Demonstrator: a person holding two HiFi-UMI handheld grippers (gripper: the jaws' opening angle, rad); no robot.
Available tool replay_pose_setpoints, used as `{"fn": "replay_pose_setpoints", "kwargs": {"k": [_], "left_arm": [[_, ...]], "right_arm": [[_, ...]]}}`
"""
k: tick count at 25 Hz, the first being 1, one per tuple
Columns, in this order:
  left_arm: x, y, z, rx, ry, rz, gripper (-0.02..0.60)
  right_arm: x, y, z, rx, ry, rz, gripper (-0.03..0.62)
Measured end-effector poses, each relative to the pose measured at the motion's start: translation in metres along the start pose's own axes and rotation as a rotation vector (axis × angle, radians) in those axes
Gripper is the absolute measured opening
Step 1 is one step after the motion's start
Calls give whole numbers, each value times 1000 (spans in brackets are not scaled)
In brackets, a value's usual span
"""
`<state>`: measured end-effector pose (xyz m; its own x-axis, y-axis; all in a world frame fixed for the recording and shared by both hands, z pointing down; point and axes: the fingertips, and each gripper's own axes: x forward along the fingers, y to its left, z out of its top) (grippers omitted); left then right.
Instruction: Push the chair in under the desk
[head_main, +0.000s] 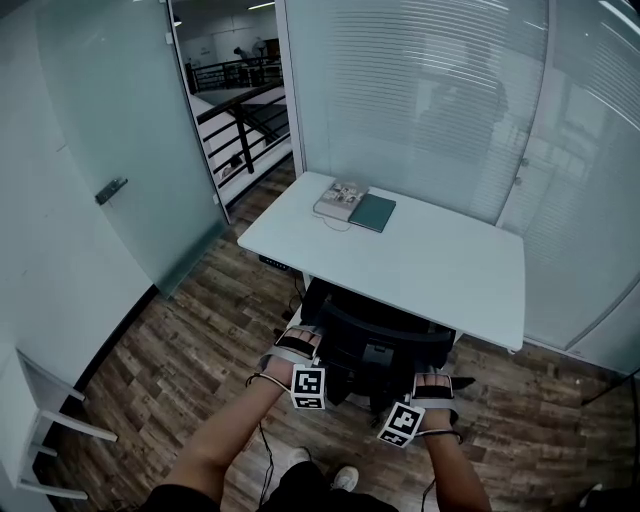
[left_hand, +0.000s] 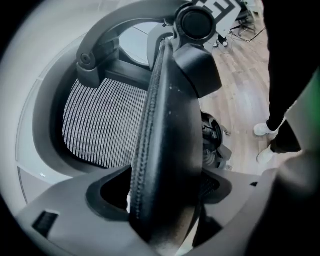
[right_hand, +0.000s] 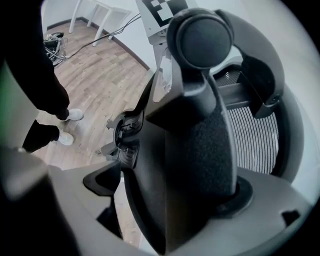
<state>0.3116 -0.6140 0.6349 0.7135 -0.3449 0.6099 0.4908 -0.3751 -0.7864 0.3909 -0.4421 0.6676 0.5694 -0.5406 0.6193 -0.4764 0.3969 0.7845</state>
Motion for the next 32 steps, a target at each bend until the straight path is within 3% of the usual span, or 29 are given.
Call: {"fn": "replay_pose_setpoints", "kwargs": {"k": [10,32], "left_arm": [[35,23,8,-16,-38,-39,390],[137,106,-7,77,-63,-18,396]], "right_arm": [[33,-25,-16,24,27,-5,539],[126,-100,-26,61,70,-12,537]]}}
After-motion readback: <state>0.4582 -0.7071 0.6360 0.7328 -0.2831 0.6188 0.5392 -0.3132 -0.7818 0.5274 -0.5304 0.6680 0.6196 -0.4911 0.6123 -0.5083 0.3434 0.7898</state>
